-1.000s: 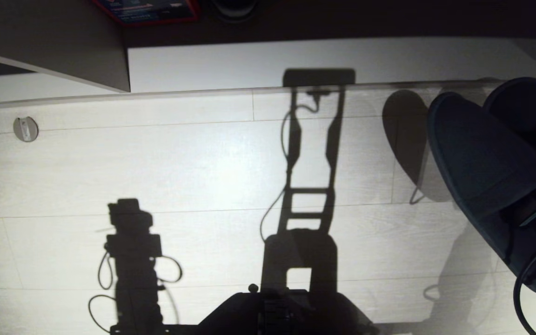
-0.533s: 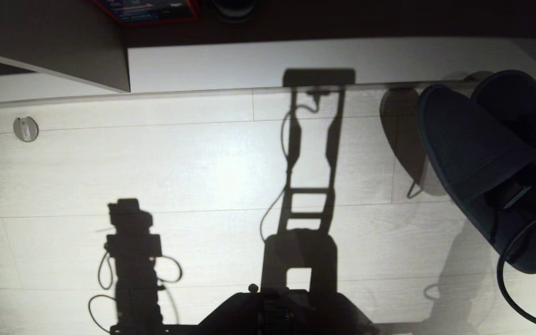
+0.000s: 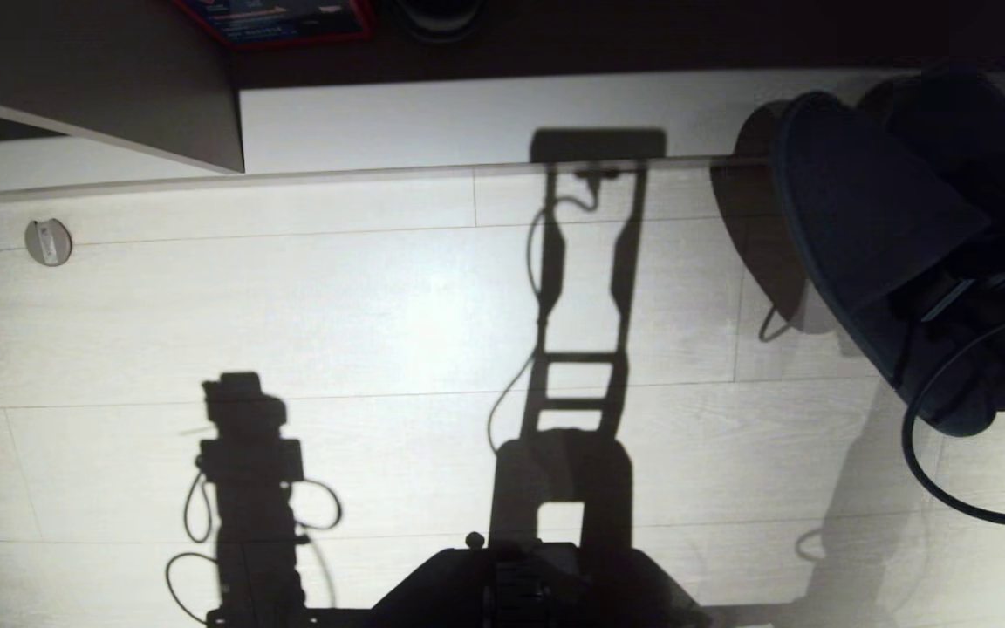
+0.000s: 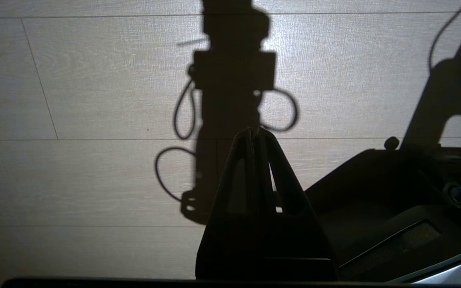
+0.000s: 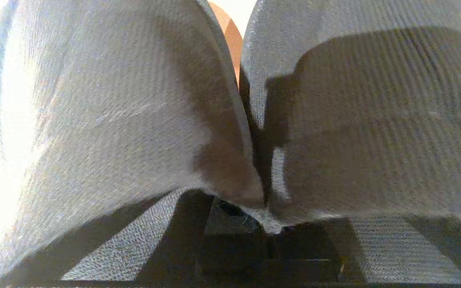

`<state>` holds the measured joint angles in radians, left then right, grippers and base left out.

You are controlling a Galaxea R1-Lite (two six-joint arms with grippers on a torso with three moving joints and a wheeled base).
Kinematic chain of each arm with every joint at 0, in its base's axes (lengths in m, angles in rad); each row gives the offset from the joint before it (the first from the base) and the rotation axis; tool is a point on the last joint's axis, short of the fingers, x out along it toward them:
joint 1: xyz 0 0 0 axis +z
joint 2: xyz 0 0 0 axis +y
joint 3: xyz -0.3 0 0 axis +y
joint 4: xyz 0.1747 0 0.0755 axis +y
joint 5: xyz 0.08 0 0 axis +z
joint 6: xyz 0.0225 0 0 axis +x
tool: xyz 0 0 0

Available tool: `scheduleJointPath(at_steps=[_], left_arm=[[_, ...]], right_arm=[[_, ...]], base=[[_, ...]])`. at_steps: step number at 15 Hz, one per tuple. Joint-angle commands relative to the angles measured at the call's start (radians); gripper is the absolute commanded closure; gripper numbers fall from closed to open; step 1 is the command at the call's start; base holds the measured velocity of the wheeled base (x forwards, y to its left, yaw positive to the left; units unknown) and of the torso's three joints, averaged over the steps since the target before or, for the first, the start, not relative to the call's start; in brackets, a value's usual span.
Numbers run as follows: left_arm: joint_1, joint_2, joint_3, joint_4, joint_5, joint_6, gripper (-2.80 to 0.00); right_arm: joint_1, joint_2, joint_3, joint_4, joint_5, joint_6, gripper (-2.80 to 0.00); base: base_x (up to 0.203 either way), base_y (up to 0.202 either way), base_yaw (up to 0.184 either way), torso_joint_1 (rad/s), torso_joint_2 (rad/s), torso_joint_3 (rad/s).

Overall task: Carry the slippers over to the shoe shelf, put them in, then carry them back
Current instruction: Place the slippers into the shoe cabinet

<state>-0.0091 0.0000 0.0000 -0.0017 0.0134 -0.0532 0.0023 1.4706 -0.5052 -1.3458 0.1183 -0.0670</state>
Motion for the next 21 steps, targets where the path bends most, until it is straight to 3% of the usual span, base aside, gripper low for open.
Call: scheduleJointPath(at_steps=[1, 6, 10, 21], left_arm=[[0.000, 0.000, 0.000, 0.000, 0.000, 0.000, 0.00], [0.000, 0.000, 0.000, 0.000, 0.000, 0.000, 0.00], [0.000, 0.000, 0.000, 0.000, 0.000, 0.000, 0.00], [0.000, 0.000, 0.000, 0.000, 0.000, 0.000, 0.00]], right_arm=[[0.001, 0.026, -0.039, -0.008, 0.002, -0.001, 0.00], [0.001, 0.082, -0.170, -0.009, 0.003, -0.004, 0.00], [0.001, 0.145, -0.355, -0.006, 0.015, -0.011, 0.00], [0.000, 0.279, -0.504, -0.003, 0.020, -0.006, 0.00]], base=[[0.000, 0.000, 0.000, 0.000, 0.00, 0.000], [0.000, 0.000, 0.000, 0.000, 0.00, 0.000], [0.000, 0.000, 0.000, 0.000, 0.00, 0.000], [0.000, 0.000, 0.000, 0.000, 0.00, 0.000]])
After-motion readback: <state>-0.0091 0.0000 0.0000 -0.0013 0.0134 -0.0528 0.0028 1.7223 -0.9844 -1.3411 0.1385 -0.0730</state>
